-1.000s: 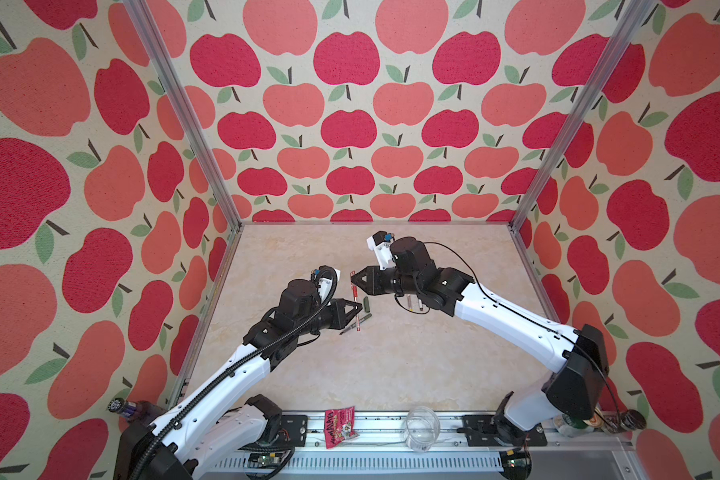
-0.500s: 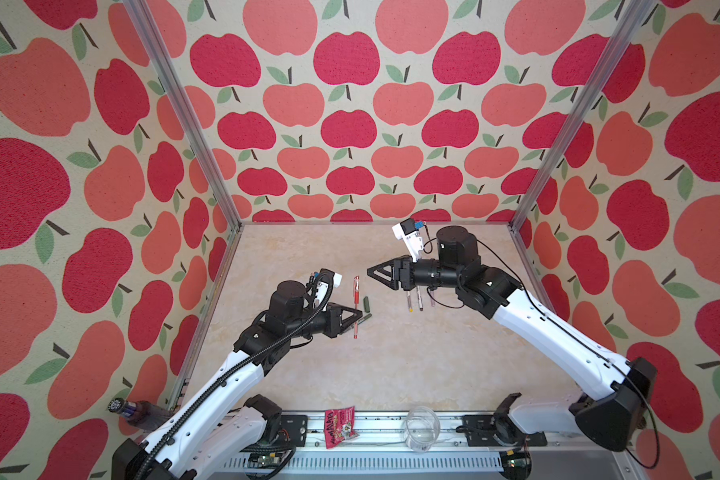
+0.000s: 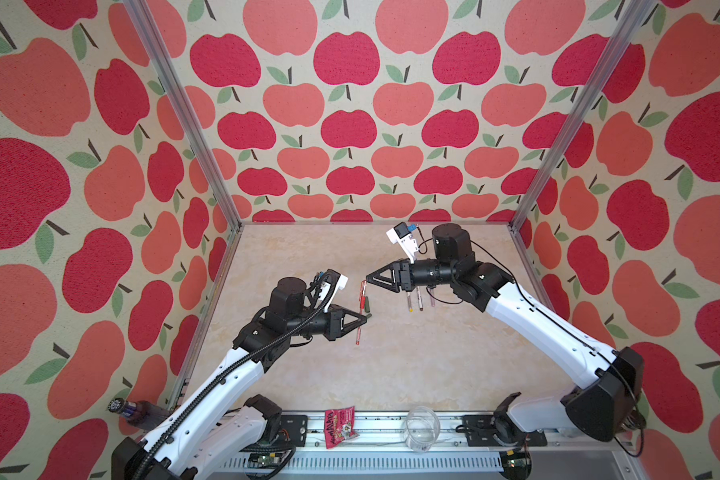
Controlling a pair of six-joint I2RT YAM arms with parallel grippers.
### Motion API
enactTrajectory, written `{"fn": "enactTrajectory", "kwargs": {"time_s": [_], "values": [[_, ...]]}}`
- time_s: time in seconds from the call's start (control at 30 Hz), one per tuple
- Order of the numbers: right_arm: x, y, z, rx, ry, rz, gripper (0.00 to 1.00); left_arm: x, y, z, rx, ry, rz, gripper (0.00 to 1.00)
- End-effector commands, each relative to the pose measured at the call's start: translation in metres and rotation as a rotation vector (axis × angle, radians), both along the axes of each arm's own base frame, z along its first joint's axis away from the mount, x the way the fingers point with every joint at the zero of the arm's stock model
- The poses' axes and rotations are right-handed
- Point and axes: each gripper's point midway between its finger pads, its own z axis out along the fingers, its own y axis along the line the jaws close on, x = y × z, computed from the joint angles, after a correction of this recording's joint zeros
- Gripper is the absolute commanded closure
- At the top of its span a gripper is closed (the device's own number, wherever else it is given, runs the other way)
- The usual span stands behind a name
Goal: Insert the pens into the pen caps
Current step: 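Grasp the red cap again with the right gripper and press it down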
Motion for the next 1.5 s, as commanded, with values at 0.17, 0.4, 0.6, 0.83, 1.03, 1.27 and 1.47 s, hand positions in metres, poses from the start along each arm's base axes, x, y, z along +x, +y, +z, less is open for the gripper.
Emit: {"fn": "enactTrajectory", "kwargs": {"time_s": [0.17,0.4,0.6,0.83,1.03,1.27,1.47], "values": [[-0.016,0.011,-0.009,0.013,0.058,0.078,0.49,-0.003,-0.002,0.01,-0.008,-0.026,-0.03,0.91],[-0.022,0.022,-0.016,0.008,0.08,0.117,0.6,-0.002,-0.001,0.009,-0.002,-0.025,-0.022,0.9],[-0.024,0.025,-0.018,0.004,0.089,0.128,0.78,0.0,-0.002,0.01,-0.002,-0.024,-0.025,0.9],[-0.027,0.027,-0.025,-0.006,0.113,0.147,0.93,0.004,-0.004,0.02,-0.018,-0.053,-0.021,0.9],[-0.031,0.028,-0.028,-0.015,0.123,0.159,0.97,0.01,-0.002,0.04,-0.034,-0.125,0.008,0.91],[-0.039,0.033,-0.037,-0.036,0.142,0.181,0.97,0.024,0.005,0.079,-0.077,-0.254,0.075,0.91],[-0.042,0.037,-0.038,-0.04,0.144,0.195,0.97,0.039,0.021,0.124,-0.13,-0.371,0.154,0.92]]}}
